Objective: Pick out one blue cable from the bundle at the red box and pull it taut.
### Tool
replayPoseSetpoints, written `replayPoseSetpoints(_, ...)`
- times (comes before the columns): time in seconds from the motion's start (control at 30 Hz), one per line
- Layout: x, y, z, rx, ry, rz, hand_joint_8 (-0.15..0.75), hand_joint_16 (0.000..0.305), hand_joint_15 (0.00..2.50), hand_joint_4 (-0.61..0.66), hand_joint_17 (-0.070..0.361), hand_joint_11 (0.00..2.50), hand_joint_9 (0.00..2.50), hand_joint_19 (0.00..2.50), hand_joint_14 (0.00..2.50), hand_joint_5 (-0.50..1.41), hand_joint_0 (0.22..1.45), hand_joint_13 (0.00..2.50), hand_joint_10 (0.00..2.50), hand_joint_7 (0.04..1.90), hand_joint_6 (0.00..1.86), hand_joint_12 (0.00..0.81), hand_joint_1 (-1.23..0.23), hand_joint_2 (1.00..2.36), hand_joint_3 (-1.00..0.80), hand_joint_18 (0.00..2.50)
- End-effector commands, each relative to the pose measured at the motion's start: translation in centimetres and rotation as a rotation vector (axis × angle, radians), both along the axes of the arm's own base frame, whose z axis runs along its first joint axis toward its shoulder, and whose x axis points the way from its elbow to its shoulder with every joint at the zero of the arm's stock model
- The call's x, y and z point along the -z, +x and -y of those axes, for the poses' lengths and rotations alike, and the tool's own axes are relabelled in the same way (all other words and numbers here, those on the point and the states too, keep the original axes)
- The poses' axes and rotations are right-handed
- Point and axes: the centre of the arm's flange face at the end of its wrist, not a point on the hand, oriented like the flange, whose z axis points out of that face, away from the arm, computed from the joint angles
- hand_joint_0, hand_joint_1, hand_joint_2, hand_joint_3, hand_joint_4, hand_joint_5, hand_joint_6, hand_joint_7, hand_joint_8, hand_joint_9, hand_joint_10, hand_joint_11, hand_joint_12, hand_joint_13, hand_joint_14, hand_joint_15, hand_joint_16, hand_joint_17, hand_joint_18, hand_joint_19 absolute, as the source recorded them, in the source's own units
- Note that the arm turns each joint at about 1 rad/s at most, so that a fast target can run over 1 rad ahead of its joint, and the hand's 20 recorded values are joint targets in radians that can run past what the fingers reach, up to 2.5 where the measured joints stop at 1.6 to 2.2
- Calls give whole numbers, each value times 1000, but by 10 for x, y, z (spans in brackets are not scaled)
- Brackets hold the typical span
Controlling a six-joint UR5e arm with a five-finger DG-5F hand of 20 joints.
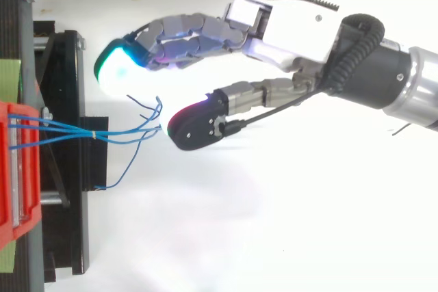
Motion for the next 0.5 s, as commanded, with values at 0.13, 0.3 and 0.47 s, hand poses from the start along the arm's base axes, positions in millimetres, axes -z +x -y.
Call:
replayPoseSetpoints(0.13,1,7,-13,-19,6,35,266,45,256,230,102,172,589,453,10,-196,503,546,6,767,502,327,-596,1000,-500,431)
replayPoseSetpoints(0.3,23,13,-17,-31,17,29,269,45,269,234,102,185,605,471,9,-191,507,563,7,787,502,328,-596,1000,-500,438)
replayPoseSetpoints(0.47,11,23,-21,-53,37,67,265,45,292,234,102,205,621,489,12,-183,513,592,7,824,502,329,-600,1000,-500,454)
